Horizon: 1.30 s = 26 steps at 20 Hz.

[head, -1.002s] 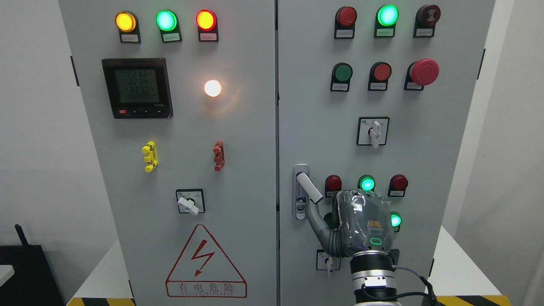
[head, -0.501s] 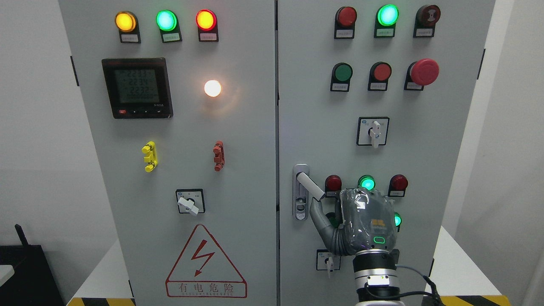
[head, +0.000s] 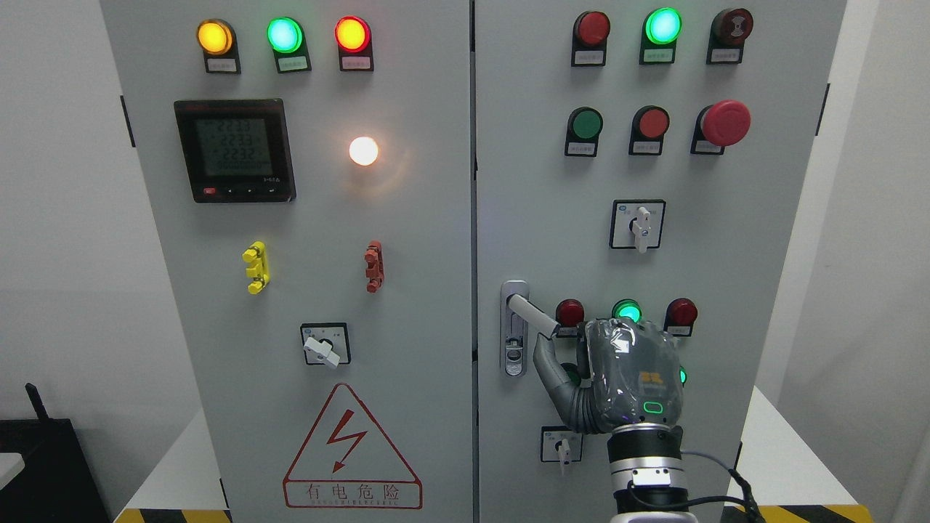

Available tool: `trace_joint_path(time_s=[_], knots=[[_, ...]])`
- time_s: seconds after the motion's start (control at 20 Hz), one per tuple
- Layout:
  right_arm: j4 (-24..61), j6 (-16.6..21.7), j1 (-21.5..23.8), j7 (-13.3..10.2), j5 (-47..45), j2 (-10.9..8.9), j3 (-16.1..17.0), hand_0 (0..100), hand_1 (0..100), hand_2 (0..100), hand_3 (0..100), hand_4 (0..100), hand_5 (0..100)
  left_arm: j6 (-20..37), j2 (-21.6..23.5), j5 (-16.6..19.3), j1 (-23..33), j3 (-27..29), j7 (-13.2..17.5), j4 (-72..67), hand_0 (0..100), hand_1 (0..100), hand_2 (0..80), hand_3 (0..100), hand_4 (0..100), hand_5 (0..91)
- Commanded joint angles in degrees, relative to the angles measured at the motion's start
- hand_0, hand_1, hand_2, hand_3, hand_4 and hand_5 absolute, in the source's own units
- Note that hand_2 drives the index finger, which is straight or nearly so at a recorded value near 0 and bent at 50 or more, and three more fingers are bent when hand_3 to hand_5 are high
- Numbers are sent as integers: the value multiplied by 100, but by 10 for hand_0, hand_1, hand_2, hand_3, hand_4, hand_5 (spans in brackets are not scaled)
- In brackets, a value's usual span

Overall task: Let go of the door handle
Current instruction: 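Keep turning the handle until it lies horizontal, right hand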

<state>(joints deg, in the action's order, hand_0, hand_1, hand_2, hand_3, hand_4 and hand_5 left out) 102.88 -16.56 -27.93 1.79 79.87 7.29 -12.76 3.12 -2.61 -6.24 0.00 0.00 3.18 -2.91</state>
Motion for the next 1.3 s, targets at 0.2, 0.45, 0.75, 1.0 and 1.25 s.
trace_joint_path(time_s=[0.2,0.45,0.75,1.0,1.25], knots=[[22,4,-28,164,2,-44,80,526,179,1000,1000,987,973,-5,6,0,-149,97,-2,1,120,389,0,0,0,0],[66,4,-45,164,2,-44,80,527,178,1000,1000,984,973,-5,6,0,-149,97,-2,-8,120,389,0,0,0,0],[66,13,-124,181,2,-44,168,527,177,1000,1000,987,973,-5,-3,0,-149,97,-2,1,120,389,0,0,0,0],[66,13,-151,181,-7,-44,186,527,176,1000,1000,985,973,-5,-3,0,-149,97,-2,1,120,389,0,0,0,0],[66,13,-186,181,-7,-44,186,527,175,1000,1000,988,973,-5,6,0,-149,97,-2,1,120,389,0,0,0,0]])
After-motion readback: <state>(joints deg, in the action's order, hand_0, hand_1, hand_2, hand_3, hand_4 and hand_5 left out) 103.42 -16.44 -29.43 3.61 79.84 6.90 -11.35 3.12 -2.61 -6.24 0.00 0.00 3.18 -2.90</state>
